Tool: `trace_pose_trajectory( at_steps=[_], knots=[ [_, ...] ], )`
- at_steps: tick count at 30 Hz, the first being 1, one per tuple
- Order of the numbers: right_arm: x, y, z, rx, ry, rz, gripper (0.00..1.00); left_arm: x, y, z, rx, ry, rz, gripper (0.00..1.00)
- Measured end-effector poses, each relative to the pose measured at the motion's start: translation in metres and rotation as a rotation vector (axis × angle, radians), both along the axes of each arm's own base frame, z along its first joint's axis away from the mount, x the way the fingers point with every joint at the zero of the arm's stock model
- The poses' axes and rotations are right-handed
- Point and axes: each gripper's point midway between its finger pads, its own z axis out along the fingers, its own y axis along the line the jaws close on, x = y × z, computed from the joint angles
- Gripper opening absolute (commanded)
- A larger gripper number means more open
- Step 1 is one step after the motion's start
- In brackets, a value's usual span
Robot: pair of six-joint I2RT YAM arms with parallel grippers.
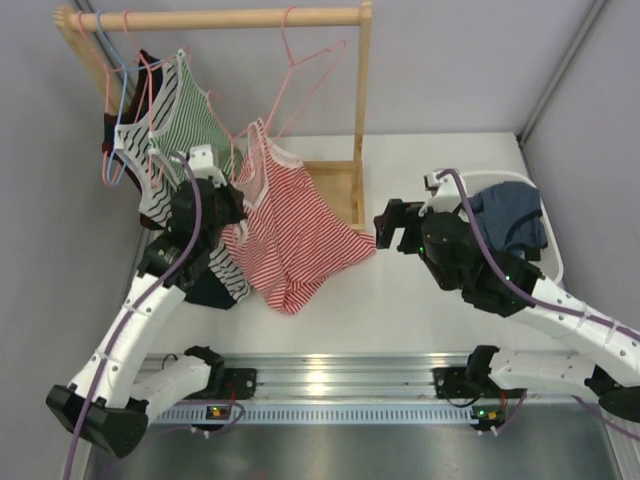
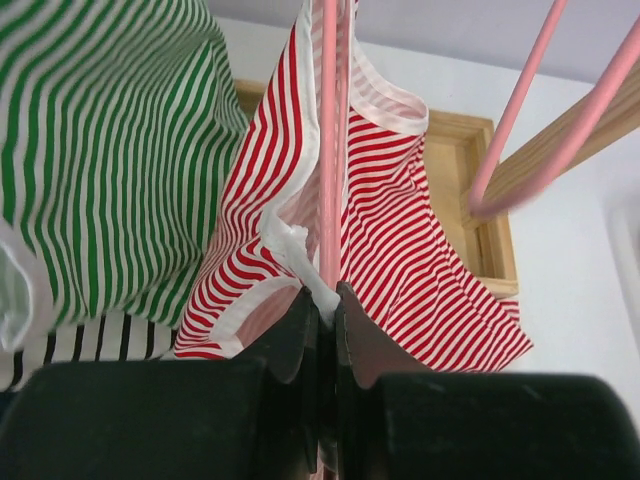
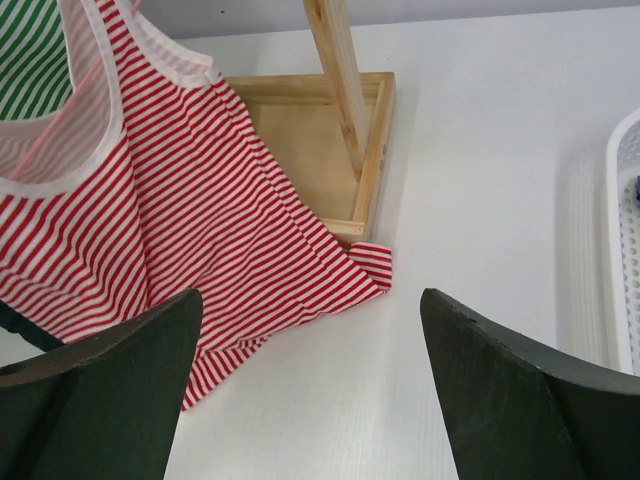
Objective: Place the tank top on the hanger
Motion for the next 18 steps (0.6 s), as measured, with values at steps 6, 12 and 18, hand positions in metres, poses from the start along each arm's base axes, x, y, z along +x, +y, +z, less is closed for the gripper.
trace_pose_trajectory(
  at_steps=[6, 12, 18],
  knots=[
    [0.000, 0.000, 0.000, -0.016, -0.004, 0.007, 0.90, 0.033, 0.017, 0.054, -0.031, -0.068, 0.011, 0.00],
    [-0.001, -0.002, 0.001, -0.025, -0.011, 0.014, 0.90, 0.045, 0.029, 0.088, -0.026, -0.123, 0.009, 0.00],
    [-0.002, -0.004, 0.004, -0.021, -0.019, 0.017, 0.90, 0.054, 0.044, 0.106, -0.002, -0.108, 0.001, 0.00]
  ],
)
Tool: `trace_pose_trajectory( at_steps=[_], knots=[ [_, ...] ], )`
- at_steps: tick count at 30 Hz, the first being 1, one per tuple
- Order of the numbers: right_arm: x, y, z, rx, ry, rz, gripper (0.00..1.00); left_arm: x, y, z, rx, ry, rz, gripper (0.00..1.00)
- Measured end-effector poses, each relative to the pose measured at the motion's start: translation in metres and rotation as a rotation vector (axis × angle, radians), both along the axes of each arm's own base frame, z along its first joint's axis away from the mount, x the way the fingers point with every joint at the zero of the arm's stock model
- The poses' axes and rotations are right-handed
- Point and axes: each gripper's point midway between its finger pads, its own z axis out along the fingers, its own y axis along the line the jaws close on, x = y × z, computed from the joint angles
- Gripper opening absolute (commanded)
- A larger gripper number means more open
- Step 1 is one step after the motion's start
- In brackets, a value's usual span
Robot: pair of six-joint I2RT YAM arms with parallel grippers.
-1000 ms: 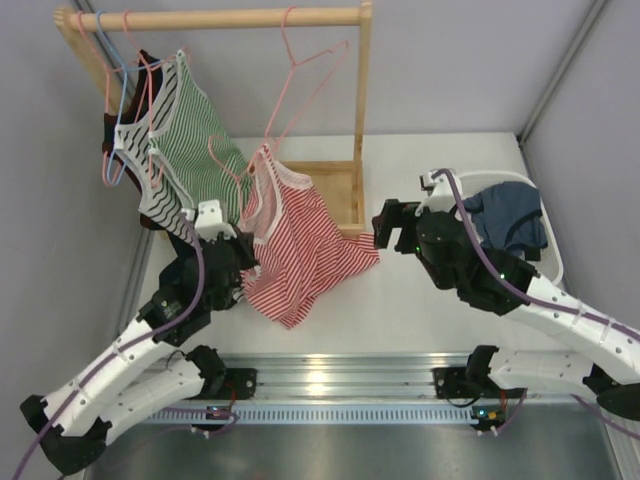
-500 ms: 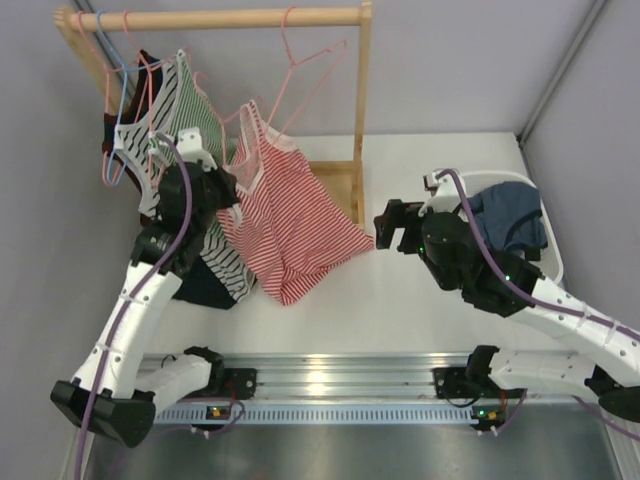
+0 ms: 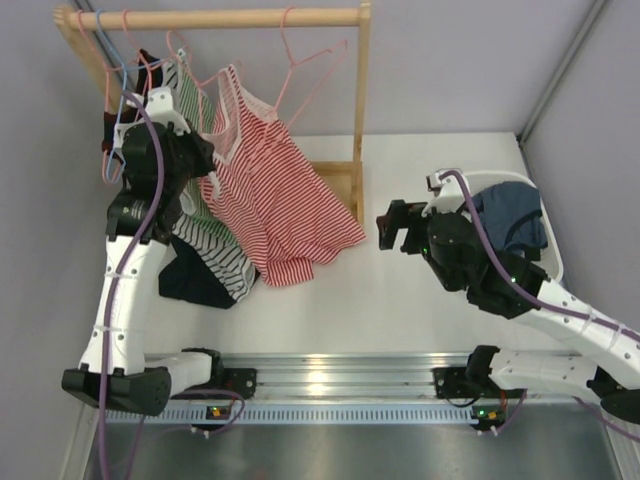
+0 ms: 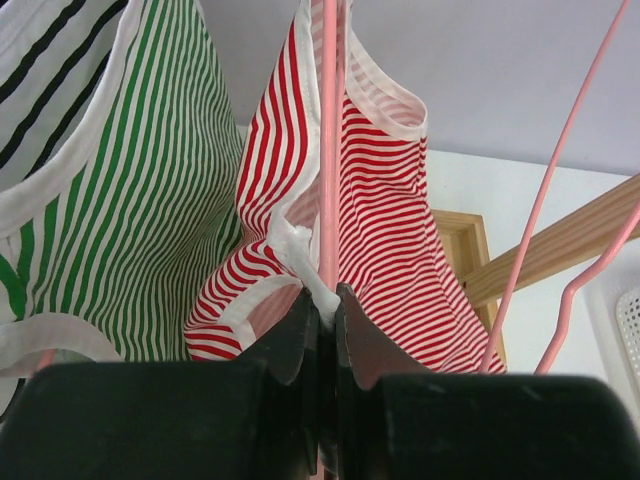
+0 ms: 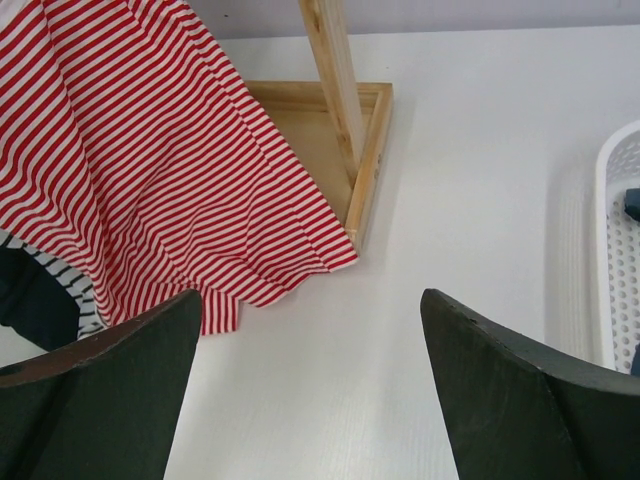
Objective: Place the tank top on the hanger
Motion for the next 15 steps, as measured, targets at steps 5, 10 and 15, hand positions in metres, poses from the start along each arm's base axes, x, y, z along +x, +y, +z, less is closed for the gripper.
trace_pose_trajectory(
  at_steps=[5, 10, 15],
  knots=[
    [0.000, 0.000, 0.000, -0.001, -0.002, 0.001, 0.90, 0.003, 0.003, 0.005, 0.011, 0.046, -0.023, 0.00],
    [0.000, -0.001, 0.001, -0.004, -0.003, 0.002, 0.90, 0.002, 0.001, 0.023, 0.007, 0.035, -0.042, 0.00],
    [-0.001, -0.002, 0.002, -0.001, -0.007, 0.003, 0.90, 0.000, 0.002, 0.024, -0.007, 0.034, -0.041, 0.00]
  ],
)
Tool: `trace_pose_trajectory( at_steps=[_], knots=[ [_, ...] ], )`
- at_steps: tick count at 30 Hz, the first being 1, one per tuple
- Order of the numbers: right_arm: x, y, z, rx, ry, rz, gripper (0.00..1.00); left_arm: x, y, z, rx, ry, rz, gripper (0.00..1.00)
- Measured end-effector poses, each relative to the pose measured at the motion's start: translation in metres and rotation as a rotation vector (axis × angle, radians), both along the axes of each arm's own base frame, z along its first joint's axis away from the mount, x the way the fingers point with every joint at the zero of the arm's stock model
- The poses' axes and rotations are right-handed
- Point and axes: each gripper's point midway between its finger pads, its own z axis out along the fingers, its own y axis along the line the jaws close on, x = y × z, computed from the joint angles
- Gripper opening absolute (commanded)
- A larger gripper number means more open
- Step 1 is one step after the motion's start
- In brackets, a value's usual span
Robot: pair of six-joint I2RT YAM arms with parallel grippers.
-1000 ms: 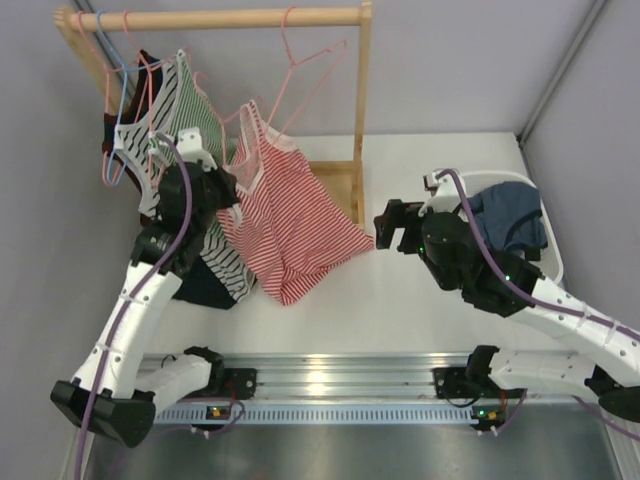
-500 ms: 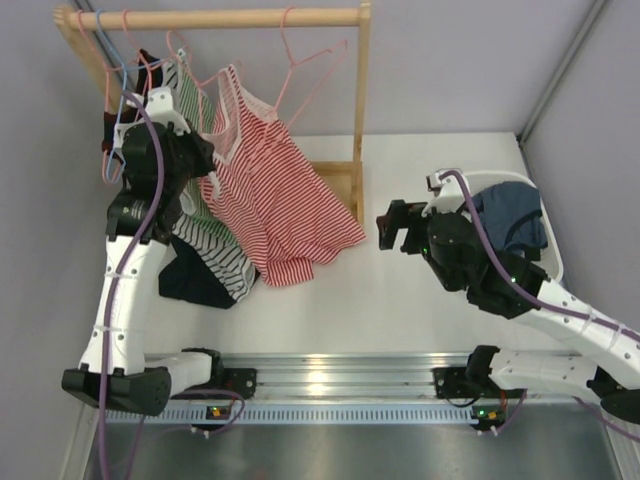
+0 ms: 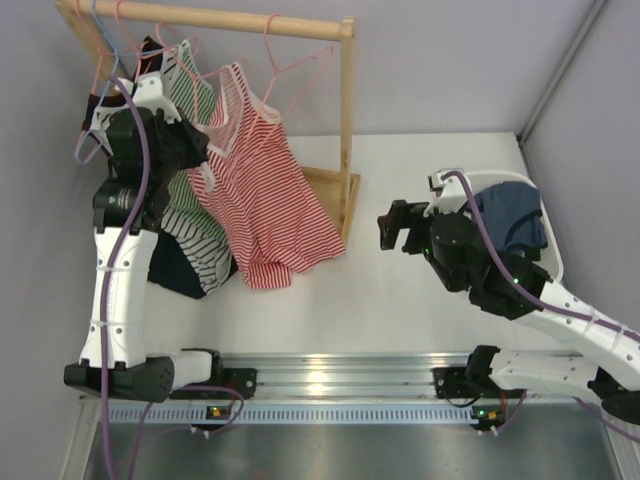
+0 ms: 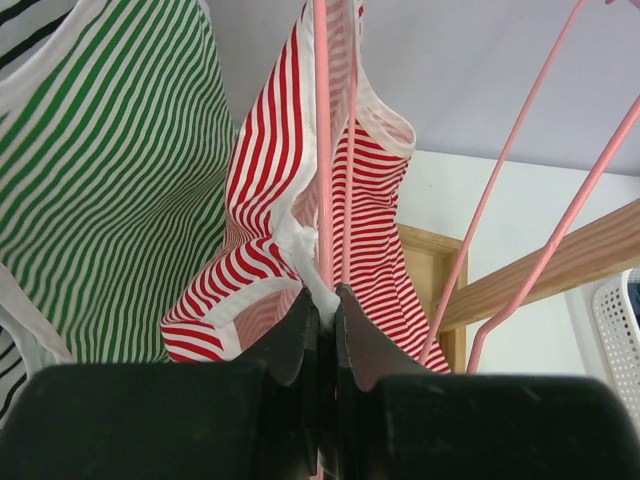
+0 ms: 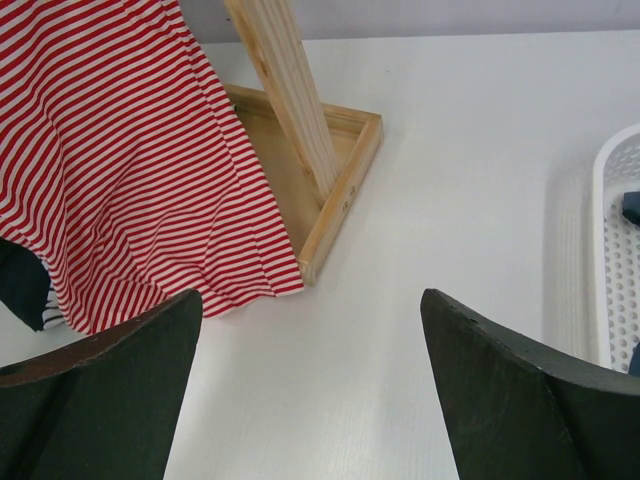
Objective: Place the tank top on the hanger
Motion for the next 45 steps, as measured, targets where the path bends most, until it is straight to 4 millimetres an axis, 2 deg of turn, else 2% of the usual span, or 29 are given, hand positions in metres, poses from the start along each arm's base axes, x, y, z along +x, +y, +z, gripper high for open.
trace_pose_trajectory(
  at_steps=[3, 6, 12, 16, 20, 27, 31, 36, 44, 45],
  knots=[
    [-0.001, -0.001, 0.001, 0.004, -0.002, 0.001, 0.91, -0.005, 0.001, -0.003, -0.001, -0.004, 0.003, 0.00],
    [0.000, 0.001, 0.000, 0.005, -0.003, 0.004, 0.91, -0.014, 0.002, 0.003, 0.002, -0.032, -0.001, 0.00],
    [0.005, 0.014, -0.018, -0.036, 0.027, 0.019, 0.92, -0.037, 0.006, 0.019, 0.026, -0.093, 0.001, 0.00],
    [0.013, 0.023, -0.030, -0.061, 0.051, 0.033, 0.91, -0.041, 0.010, 0.024, 0.048, -0.111, 0.013, 0.00],
    [0.028, 0.027, -0.038, -0.054, 0.074, 0.033, 0.91, -0.033, 0.015, 0.025, 0.074, -0.105, 0.040, 0.00],
    [0.052, 0.024, -0.049, -0.031, 0.100, 0.018, 0.92, -0.003, 0.024, 0.045, 0.120, -0.133, 0.083, 0.00],
    [0.063, 0.026, -0.064, -0.030, 0.124, 0.009, 0.94, 0.011, 0.025, 0.048, 0.136, -0.132, 0.092, 0.00],
    [0.073, 0.035, -0.085, -0.042, 0.152, 0.012, 0.96, 0.026, 0.031, 0.034, 0.141, -0.093, 0.104, 0.00],
    [0.087, 0.046, -0.084, 0.005, 0.119, -0.003, 0.97, 0.044, 0.043, 0.008, 0.119, -0.029, 0.089, 0.00],
    [0.089, 0.046, -0.084, 0.012, 0.116, -0.009, 0.98, 0.046, 0.042, 0.005, 0.113, -0.022, 0.083, 0.03]
  ],
)
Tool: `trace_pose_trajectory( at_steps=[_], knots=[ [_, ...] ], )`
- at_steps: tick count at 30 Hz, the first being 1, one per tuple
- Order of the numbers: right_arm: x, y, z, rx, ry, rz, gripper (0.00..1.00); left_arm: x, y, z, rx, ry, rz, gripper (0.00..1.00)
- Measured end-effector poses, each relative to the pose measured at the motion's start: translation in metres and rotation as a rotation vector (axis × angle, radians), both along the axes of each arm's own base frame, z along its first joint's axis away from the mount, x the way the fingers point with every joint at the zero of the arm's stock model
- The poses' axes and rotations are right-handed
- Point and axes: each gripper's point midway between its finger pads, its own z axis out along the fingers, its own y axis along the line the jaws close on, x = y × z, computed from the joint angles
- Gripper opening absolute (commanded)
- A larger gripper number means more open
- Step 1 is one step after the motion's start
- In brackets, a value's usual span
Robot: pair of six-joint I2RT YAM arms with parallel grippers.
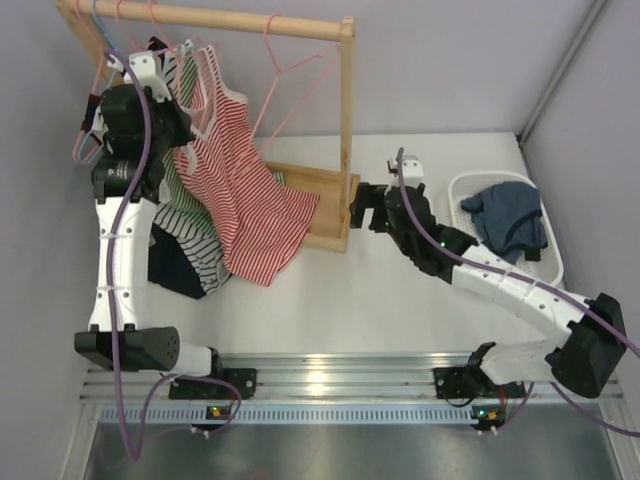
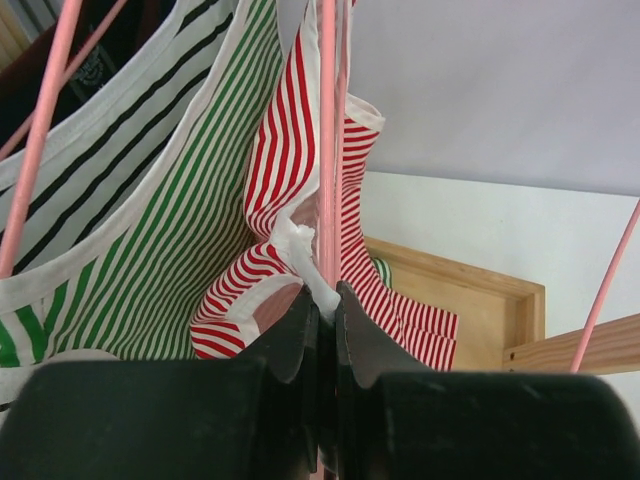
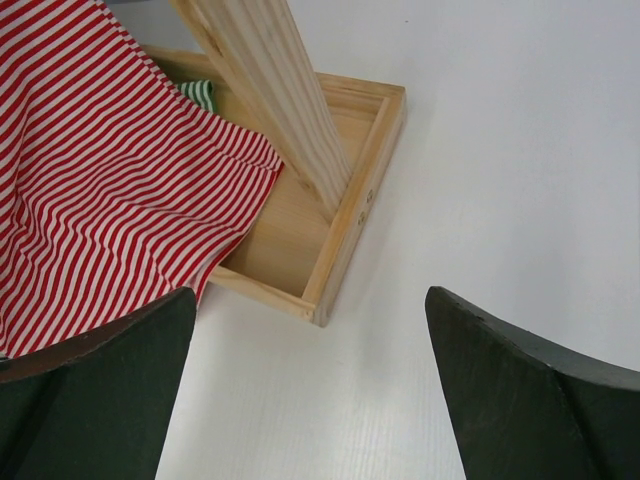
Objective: Place the tank top on the hanger
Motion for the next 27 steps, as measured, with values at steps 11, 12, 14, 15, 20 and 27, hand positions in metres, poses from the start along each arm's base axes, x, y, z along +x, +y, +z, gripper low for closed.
trace_pose_trajectory(
  at_steps=[11, 12, 14, 15, 20, 27],
  knots=[
    [0.026, 0.011, -0.039, -0.018, 0.033, -0.071, 0.98, 0.003, -0.011, -0.033, -0.080, 0.060, -0.037, 0.46],
    [0.027, 0.011, -0.043, -0.021, 0.040, -0.074, 0.98, 0.002, -0.011, -0.035, -0.082, 0.064, -0.033, 0.53],
    [0.027, 0.012, -0.046, -0.021, 0.045, -0.076, 0.98, -0.001, -0.009, -0.036, -0.088, 0.068, -0.018, 0.61],
    [0.027, 0.012, -0.046, -0.017, 0.046, -0.078, 0.98, -0.004, -0.008, -0.035, -0.090, 0.068, -0.009, 0.61],
    [0.027, 0.013, -0.046, 0.002, 0.041, -0.079, 0.98, -0.025, 0.000, -0.012, -0.093, 0.011, 0.041, 0.78],
    [0.016, 0.009, -0.043, 0.019, 0.046, -0.053, 0.99, -0.069, 0.008, 0.039, -0.098, -0.124, 0.089, 0.81]
  ],
)
